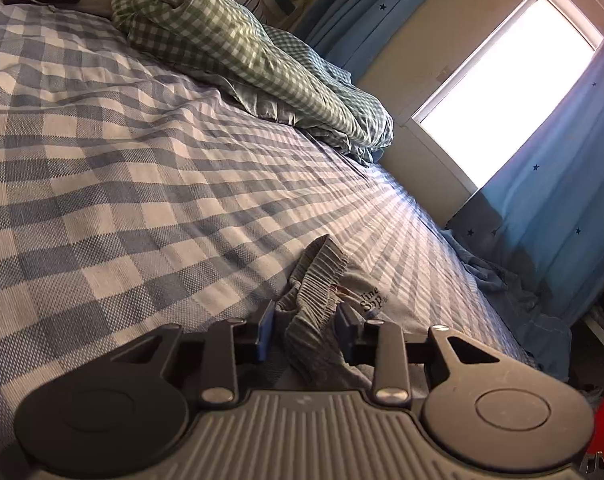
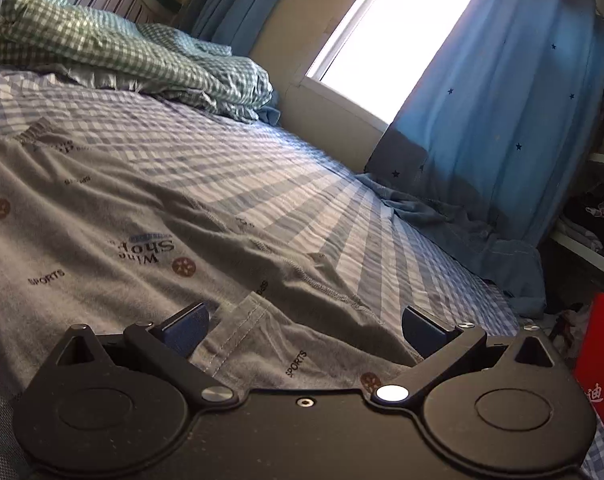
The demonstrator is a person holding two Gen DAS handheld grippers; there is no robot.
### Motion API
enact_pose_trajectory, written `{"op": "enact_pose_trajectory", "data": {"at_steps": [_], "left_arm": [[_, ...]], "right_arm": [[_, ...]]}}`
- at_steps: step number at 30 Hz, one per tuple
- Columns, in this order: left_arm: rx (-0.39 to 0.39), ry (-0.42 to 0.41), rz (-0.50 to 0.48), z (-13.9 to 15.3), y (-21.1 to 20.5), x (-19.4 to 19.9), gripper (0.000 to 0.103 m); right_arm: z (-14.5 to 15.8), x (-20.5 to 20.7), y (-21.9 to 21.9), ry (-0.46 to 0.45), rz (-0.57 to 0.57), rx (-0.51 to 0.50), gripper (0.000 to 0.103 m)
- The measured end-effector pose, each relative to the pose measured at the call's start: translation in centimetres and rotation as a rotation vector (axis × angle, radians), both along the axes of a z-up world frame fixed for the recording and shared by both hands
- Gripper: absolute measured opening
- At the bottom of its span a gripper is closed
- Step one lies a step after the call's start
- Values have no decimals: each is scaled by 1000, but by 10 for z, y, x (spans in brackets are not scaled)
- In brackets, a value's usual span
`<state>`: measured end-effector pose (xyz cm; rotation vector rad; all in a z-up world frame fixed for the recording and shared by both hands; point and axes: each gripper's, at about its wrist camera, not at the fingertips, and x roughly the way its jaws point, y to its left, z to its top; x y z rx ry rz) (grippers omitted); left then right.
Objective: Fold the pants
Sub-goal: 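Grasp the elastic waistband with the left gripper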
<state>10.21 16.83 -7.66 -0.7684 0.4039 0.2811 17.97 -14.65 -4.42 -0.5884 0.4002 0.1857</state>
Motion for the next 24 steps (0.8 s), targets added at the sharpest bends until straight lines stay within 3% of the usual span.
{"op": "enact_pose_trajectory", "data": {"at_steps": [5,9,15,24], "left_arm": [[-24,8,17,1,-1,1,33],[-39,13,15,0,0,2,39],[5,18,9,0,-5,4,43],[12,25,13,2,-7,6,48]], "right_arm": [[-7,0,7,3,3,-39,102],[-7,2,7,16,3,-31,102],[-6,3,6,18,3,-26,102],[-5,4,5,36,3,-6,102]]}}
